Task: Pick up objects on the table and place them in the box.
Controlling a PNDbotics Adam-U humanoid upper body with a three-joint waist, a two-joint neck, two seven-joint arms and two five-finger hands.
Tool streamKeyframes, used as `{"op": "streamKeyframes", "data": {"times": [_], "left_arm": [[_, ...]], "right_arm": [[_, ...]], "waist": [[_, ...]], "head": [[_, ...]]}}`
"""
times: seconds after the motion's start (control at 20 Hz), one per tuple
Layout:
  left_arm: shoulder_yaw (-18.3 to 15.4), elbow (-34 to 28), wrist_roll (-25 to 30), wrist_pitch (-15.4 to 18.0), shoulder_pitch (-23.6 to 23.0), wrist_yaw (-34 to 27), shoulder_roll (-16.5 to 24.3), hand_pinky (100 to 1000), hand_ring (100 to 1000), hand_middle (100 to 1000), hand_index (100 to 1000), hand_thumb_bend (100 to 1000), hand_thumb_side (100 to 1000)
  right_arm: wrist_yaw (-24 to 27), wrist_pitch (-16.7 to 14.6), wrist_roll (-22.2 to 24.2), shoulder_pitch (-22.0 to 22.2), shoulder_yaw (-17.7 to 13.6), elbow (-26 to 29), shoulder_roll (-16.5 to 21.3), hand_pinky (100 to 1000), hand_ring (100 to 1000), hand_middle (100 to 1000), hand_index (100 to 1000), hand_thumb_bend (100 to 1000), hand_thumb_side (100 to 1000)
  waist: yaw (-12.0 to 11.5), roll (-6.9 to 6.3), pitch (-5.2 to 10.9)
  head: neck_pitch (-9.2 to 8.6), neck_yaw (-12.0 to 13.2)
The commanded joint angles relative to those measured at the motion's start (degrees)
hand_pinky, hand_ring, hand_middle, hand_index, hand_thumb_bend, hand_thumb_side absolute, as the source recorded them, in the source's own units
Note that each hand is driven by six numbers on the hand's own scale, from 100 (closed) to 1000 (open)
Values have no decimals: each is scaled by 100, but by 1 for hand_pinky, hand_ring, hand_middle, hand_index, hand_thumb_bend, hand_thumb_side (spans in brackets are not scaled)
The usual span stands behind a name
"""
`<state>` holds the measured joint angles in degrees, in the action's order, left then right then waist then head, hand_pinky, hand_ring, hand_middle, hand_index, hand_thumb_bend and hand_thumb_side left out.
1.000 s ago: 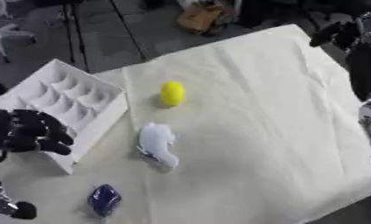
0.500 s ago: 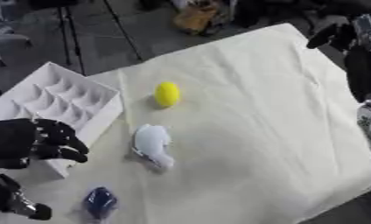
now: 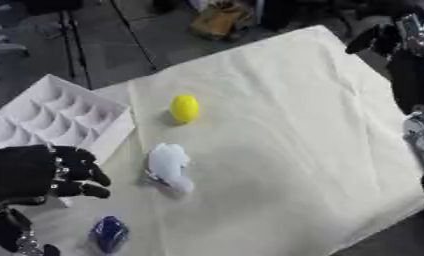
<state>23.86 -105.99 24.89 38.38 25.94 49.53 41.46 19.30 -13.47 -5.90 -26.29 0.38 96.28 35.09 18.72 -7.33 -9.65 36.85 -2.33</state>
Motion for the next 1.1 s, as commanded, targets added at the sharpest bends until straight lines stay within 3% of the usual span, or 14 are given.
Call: {"op": "streamKeyframes", "data": {"times": [0.05,0.6,1.1], "left_arm": [[0,-32,1231,1358,37,226,110,866,800,802,891,839,473],[102,58,707,1358,13,936,68,866,815,847,912,849,443],[264,532,-423,1358,-59,2018,-52,865,819,850,922,837,432]], "right_arm": [[12,-16,22,-115,-38,29,105,538,501,700,796,100,809],[21,-17,34,-122,-36,16,88,538,501,701,796,100,810],[36,-25,37,-132,-43,19,85,539,502,702,796,100,809]], "waist": [[9,-51,204],[35,-57,207],[47,-50,212]], "head": [[-78,-31],[-73,-58],[-127,-84]]}}
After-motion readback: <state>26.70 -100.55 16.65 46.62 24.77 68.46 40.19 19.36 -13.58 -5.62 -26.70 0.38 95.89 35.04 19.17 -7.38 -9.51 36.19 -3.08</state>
